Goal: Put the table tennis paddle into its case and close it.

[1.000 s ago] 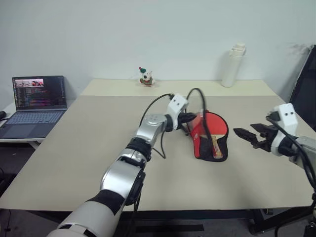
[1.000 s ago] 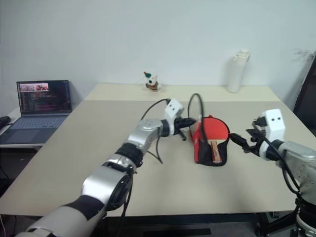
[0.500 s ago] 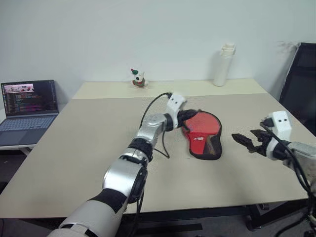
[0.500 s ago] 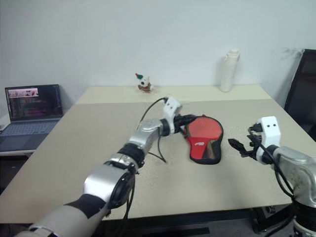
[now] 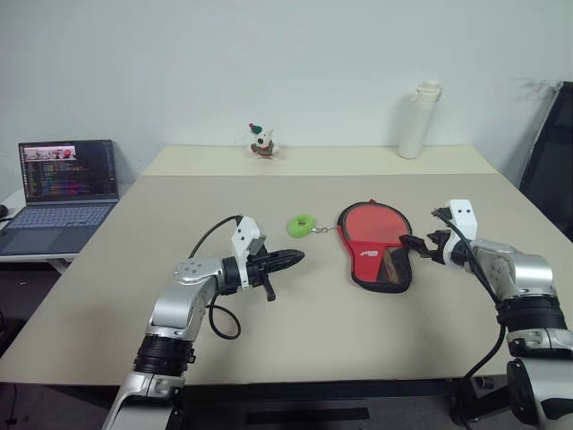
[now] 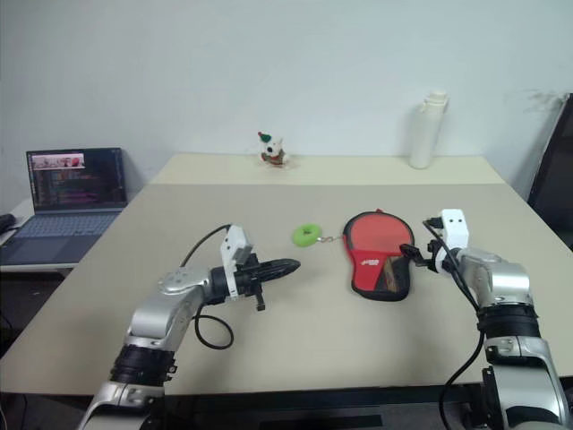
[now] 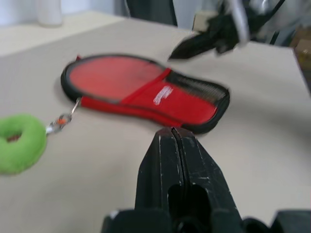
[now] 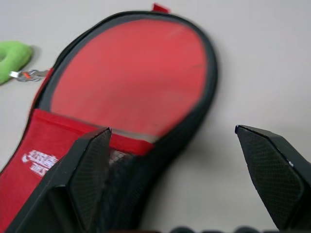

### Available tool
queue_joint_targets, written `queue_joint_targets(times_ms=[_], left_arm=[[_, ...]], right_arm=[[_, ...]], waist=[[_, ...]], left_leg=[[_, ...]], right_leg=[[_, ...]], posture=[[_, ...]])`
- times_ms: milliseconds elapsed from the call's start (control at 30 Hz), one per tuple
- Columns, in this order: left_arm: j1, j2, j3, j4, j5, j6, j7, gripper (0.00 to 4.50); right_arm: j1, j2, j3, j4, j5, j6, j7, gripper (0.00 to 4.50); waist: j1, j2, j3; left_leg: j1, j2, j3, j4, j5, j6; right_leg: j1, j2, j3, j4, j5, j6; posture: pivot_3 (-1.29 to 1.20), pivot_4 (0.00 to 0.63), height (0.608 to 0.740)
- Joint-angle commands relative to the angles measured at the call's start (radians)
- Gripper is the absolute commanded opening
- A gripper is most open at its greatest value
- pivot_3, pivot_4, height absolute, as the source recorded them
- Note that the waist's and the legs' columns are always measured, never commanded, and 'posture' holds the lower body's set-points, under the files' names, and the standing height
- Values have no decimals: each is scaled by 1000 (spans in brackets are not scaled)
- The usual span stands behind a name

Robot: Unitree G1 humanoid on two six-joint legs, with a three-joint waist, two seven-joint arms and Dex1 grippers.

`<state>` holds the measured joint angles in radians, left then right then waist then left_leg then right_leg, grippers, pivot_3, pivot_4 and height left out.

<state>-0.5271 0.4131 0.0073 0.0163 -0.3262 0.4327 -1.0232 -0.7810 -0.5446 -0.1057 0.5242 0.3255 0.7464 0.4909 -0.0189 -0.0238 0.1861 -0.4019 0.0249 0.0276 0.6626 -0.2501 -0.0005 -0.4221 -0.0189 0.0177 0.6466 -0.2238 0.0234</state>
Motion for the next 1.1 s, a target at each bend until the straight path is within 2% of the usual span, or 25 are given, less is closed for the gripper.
queue_joint_targets(times_ms=[33, 267, 533, 667, 867, 1000, 1067, 1100], left_arm=[[36, 33, 29, -136, -74, 64, 16, 0], [48, 131, 65, -217, -157, 113, 4, 0], [34, 149, 52, -209, -167, 108, 21, 0], [33, 149, 44, -211, -163, 107, 23, 0], [43, 157, 36, -215, -159, 102, 24, 0], [53, 167, 34, -216, -160, 102, 20, 0], [63, 177, 33, -220, -163, 104, 11, 0], [66, 181, 34, -222, -165, 106, 7, 0]], right_arm=[[-26, 14, 26, 51, -35, -42, 35, 4497], [-28, 35, 48, 101, -58, -39, 84, 4497], [-81, 102, 41, 213, -76, -67, 83, 4497], [-107, 132, 59, 286, -105, -89, 93, 3610], [-115, 176, 88, 311, -142, -100, 122, 1579], [-123, 202, 93, 314, -153, -98, 128, 389], [-126, 213, 92, 311, -153, -95, 136, 13], [-127, 218, 91, 308, -153, -93, 141, 13]], waist=[[-6, 0, 0], [-12, 0, 0], [-26, -2, -1], [-38, -2, -1], [-43, -4, -3], [-44, -5, -4], [-45, -5, -4], [-46, -6, -4]], left_leg=[[0, 0, 0, 0, 0, 0], [2, 2, -1, 0, 0, 0], [4, 3, 0, 0, 0, 0], [5, 3, 0, 0, 0, 0], [7, 4, 1, 0, 0, 0], [8, 5, 2, 0, 0, 0], [9, 5, 2, 0, 0, 0], [9, 5, 3, 0, 0, 0]], right_leg=[[0, 0, 0, 0, 0, 0], [0, 2, 0, 2, 0, 0], [1, 3, 2, 2, 0, 0], [1, 4, 3, 2, 0, 0], [1, 7, 4, 3, 0, -1], [2, 9, 5, 3, 1, -1], [2, 9, 6, 3, 1, -1], [2, 9, 6, 4, 1, -1]], posture=[[0, 150, 740], [0, 150, 740], [0, 150, 740], [0, 150, 740], [0, 150, 740], [0, 150, 740], [0, 150, 740], [0, 150, 740]])
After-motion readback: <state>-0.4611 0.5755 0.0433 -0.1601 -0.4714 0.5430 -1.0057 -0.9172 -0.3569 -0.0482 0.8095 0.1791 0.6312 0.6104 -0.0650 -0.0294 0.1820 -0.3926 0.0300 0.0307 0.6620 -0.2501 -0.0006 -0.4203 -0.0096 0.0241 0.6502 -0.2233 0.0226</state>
